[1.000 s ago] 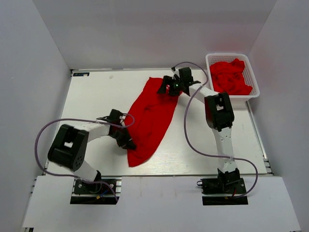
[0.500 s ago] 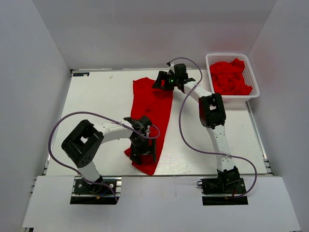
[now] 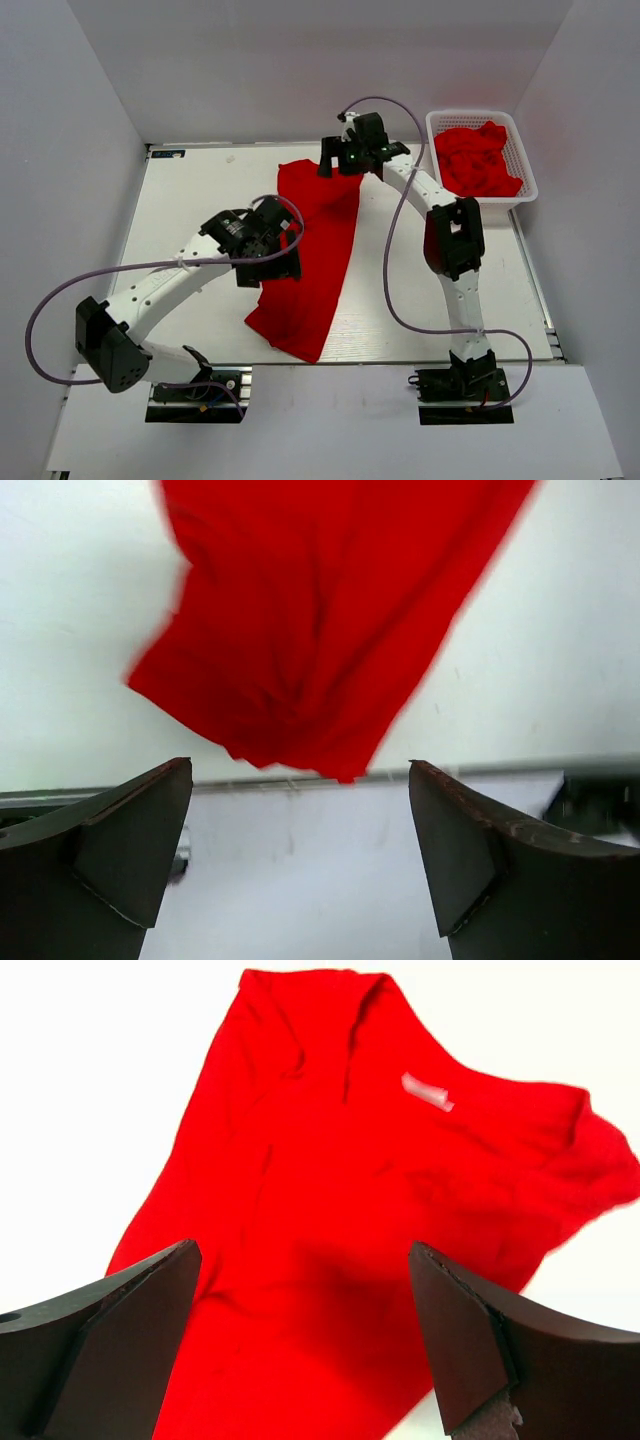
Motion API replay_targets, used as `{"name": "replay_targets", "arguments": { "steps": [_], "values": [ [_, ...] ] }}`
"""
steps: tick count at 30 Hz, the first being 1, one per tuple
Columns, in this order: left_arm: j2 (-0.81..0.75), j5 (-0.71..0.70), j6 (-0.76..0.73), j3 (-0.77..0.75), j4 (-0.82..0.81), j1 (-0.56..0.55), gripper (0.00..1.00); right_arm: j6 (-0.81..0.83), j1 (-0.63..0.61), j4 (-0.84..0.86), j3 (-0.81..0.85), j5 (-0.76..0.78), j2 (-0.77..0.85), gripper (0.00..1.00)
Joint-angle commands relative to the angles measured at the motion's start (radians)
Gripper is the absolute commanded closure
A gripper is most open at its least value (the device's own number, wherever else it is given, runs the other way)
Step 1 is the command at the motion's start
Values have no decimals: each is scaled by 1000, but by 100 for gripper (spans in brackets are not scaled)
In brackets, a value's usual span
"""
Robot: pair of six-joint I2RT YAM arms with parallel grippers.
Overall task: Fold and stack the t-shirts
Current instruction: Rotate the tshirt 90 degrees
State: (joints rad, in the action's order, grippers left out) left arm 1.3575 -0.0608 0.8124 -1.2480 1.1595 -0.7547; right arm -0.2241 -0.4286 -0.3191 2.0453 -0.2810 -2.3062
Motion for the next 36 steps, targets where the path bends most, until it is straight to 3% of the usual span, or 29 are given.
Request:
{"name": "replay_targets", "arguments": {
  "steps": [1, 7, 13, 21, 31, 36],
  "values": [
    [-26, -235, 59, -33, 74, 41, 0, 46, -85, -179, -14, 158, 70, 10],
    [17, -326, 37, -68, 37, 167, 0, -78, -220, -366, -56, 405, 80, 10],
    [17, -336, -16, -77, -4, 302, 0, -228, -300, -354, -187, 518, 105, 10],
    [113, -159, -146, -30, -142, 442, 0, -297, -315, -222, -297, 454, 93, 10],
    [147, -87, -235, 5, -210, 495, 0, -284, -210, -294, -93, 454, -119, 10],
    [138, 8, -295, 51, -273, 496, 0, -247, -125, -290, 134, 412, -243, 10]
  ]
}}
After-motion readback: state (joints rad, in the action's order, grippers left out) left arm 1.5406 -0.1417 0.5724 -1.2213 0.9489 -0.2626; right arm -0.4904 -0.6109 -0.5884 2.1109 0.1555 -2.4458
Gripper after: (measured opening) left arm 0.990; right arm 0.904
